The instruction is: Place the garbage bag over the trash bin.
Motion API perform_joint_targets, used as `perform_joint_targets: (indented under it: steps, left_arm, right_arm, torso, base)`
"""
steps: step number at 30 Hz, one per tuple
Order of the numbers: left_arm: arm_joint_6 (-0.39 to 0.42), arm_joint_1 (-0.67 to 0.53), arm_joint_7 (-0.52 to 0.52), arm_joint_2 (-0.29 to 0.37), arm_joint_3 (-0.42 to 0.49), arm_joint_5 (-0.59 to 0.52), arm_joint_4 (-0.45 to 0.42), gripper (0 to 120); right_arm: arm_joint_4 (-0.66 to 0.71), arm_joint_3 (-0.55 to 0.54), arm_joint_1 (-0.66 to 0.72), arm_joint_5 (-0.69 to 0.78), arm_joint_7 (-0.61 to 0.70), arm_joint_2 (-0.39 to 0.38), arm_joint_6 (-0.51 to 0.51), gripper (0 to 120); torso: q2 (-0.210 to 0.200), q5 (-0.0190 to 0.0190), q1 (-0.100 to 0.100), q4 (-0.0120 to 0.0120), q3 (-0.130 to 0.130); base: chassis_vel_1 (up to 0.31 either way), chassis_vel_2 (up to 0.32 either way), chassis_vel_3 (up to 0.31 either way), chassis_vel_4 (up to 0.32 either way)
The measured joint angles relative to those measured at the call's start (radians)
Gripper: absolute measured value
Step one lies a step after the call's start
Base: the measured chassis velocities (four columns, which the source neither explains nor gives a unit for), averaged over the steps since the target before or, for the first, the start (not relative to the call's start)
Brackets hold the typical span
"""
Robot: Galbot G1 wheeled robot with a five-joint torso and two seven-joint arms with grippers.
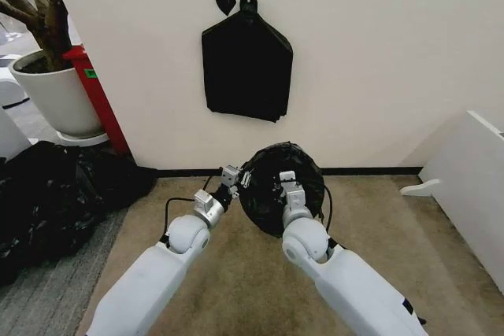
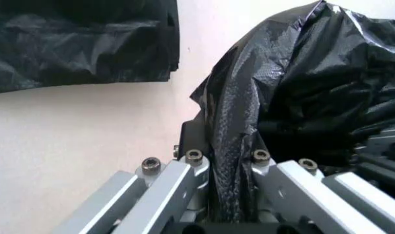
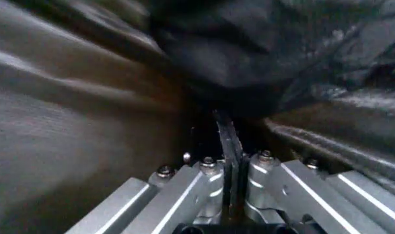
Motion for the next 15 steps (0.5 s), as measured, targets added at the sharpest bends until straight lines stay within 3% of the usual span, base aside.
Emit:
perform_joint_targets:
  steps: [10,15]
  left_arm:
    - [0.001,0.008,0.002,0.002,0.004,0.007,-0.010,4]
    - [0.000,0.014,0.004,0.005,0.002,0.005,-0.016,4]
  right_arm:
    - [-0.118,0.018,0.067,0.011,0.022,0.024,-0.057,0]
    - [-0.170,0.019,0.069,-0.098,0.030,0.037,-0.090,0]
  torso:
    - [0.000,0.0001,0.000,0.0001,0.000]
    - [0.000,0.0000,0.000,0.0000,0.000]
  base:
    - [0.000,0.000,0.000,0.000]
    - [0.000,0.000,0.000,0.000]
